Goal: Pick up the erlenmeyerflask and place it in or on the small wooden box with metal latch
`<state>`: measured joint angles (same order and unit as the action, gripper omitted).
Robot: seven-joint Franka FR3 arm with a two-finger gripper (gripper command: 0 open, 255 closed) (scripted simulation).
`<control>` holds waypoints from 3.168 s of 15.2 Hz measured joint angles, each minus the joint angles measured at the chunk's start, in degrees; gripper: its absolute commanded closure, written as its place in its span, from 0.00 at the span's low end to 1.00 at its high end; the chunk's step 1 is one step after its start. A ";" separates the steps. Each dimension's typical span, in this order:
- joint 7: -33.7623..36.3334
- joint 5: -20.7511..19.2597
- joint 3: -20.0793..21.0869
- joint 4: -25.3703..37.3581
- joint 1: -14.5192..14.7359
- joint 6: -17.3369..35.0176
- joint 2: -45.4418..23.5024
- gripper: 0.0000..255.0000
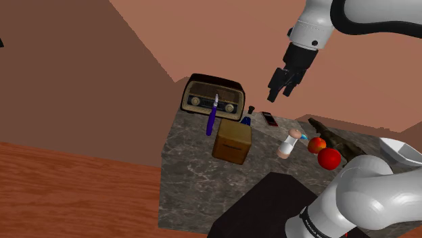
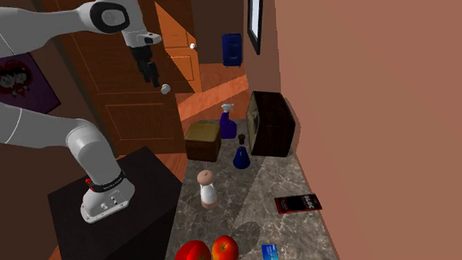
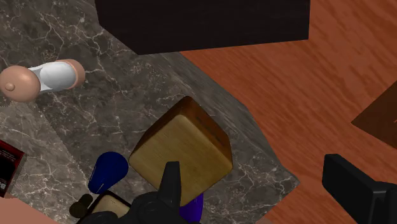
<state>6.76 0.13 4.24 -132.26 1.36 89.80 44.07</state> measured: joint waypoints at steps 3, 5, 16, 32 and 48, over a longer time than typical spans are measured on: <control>-1.07 -0.82 -0.88 -1.54 -0.38 2.28 -0.43 0.00; -2.84 -2.14 -2.40 -3.41 -1.06 5.54 -1.21 0.00; -11.74 -8.51 -10.96 -9.89 -4.90 26.03 -11.06 0.00; -28.31 -5.43 -23.32 -1.19 -7.44 53.30 -40.36 0.00; -38.83 5.13 -23.59 6.22 -10.05 62.67 -56.18 0.00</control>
<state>-32.07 5.25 -19.34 -126.04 -8.69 152.47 -12.11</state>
